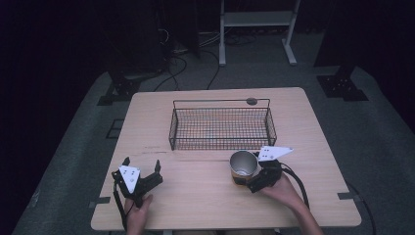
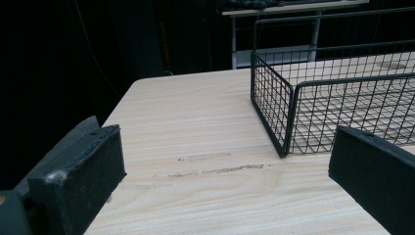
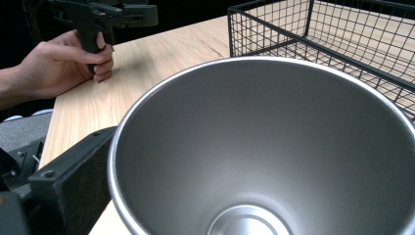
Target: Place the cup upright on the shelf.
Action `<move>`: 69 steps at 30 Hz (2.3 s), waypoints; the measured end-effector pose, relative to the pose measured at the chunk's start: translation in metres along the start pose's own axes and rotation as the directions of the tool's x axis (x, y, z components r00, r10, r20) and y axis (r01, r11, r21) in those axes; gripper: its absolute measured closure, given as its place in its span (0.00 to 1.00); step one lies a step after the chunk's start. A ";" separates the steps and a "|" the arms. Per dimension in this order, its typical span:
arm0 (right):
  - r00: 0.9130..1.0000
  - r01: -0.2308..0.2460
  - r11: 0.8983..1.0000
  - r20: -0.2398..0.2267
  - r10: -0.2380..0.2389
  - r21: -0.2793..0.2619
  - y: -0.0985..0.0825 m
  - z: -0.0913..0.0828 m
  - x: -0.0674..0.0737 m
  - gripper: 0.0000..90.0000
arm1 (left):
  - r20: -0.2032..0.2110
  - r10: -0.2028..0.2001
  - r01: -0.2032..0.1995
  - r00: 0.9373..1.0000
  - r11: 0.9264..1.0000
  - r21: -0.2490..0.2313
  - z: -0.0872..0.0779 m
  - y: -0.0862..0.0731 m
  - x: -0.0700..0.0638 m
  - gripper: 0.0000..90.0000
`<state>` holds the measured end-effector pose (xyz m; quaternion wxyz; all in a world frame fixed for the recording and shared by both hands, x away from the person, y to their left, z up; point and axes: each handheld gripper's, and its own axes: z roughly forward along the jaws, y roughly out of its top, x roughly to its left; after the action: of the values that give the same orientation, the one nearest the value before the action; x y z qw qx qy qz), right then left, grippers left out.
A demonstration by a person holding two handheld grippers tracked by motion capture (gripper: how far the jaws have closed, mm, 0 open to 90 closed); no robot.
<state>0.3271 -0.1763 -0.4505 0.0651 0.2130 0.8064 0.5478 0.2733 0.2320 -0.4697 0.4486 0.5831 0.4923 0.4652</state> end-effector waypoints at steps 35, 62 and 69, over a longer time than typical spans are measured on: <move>1.000 0.010 1.000 -0.011 -0.011 -0.015 0.012 -0.013 -0.003 0.13 | 0.001 -0.001 0.001 1.000 1.000 -0.001 0.000 0.000 0.000 0.00; 0.999 -0.038 0.999 -0.040 0.036 -0.040 0.040 -0.026 -0.019 0.13 | 0.002 -0.003 0.003 1.000 1.000 -0.002 0.000 0.000 0.000 0.00; 0.998 -0.051 0.998 -0.050 0.048 -0.047 0.050 -0.026 -0.026 0.13 | -0.001 -0.006 0.006 1.000 1.000 0.000 0.000 0.000 0.000 0.00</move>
<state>0.3554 -0.1942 -0.3979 0.0367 0.2178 0.7889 0.5734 0.2735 0.2324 -0.4697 0.4499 0.5813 0.4942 0.4642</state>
